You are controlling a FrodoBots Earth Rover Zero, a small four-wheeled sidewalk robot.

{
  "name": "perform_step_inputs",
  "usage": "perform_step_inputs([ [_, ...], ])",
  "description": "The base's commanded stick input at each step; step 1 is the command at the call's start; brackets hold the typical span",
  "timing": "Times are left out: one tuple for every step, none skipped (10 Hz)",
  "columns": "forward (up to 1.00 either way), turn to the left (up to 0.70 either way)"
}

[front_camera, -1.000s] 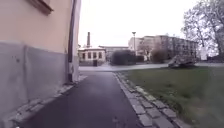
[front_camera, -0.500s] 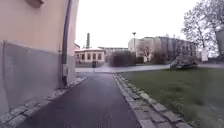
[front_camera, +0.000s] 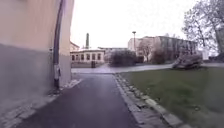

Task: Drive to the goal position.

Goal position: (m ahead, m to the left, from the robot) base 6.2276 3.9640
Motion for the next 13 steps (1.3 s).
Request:
perform_step_inputs([
  [0.85, 0.06],
  [0.85, 0.0],
  [0.85, 0.0],
  [0.85, 0.0],
  [0.85, 0.0],
  [0.85, 0.0],
  [0.85, 0.0],
  [0.85, 0.0],
  [0.85, 0.0],
  [0.85, 0.0],
  [0.85, 0.0],
  [0.85, 0.0],
  [0.85, 0.0],
])
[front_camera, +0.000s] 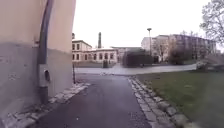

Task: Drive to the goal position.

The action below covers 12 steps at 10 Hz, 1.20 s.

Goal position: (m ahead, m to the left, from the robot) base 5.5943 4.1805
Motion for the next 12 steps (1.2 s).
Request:
perform_step_inputs([
  [0.85, 0.0],
  [0.85, 0.0],
  [0.85, 0.0],
  [0.85, 0.0],
  [0.85, 0.0],
  [0.85, 0.0],
  [0.85, 0.0],
  [0.85, 0.0],
  [0.85, 0.0],
  [0.85, 0.0],
  [0.85, 0.0],
  [0.85, 0.0],
])
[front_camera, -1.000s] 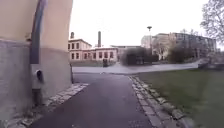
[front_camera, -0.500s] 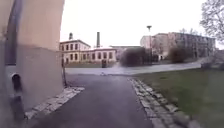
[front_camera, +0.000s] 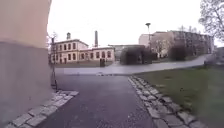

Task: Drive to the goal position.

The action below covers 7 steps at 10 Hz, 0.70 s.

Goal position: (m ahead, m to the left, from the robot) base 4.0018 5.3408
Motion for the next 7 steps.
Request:
perform_step_inputs([
  [0.85, 0.0],
  [0.85, 0.0],
  [0.85, 0.0],
  [0.85, 0.0],
  [0.85, 0.0],
  [0.85, 0.0],
  [0.85, 0.0],
])
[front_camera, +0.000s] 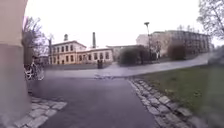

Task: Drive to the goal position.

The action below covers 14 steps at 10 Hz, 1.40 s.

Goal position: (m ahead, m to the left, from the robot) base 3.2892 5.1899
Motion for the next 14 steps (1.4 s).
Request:
perform_step_inputs([
  [0.85, 0.0],
  [0.85, 0.0],
  [0.85, 0.0],
  [0.85, 0.0],
  [0.85, 0.0],
  [0.85, 0.0],
  [0.85, 0.0],
  [0.85, 0.0],
  [0.85, 0.0],
  [0.85, 0.18],
  [0.85, 0.34],
  [0.85, 0.34],
  [0.85, 0.14],
  [0.85, 0.0],
])
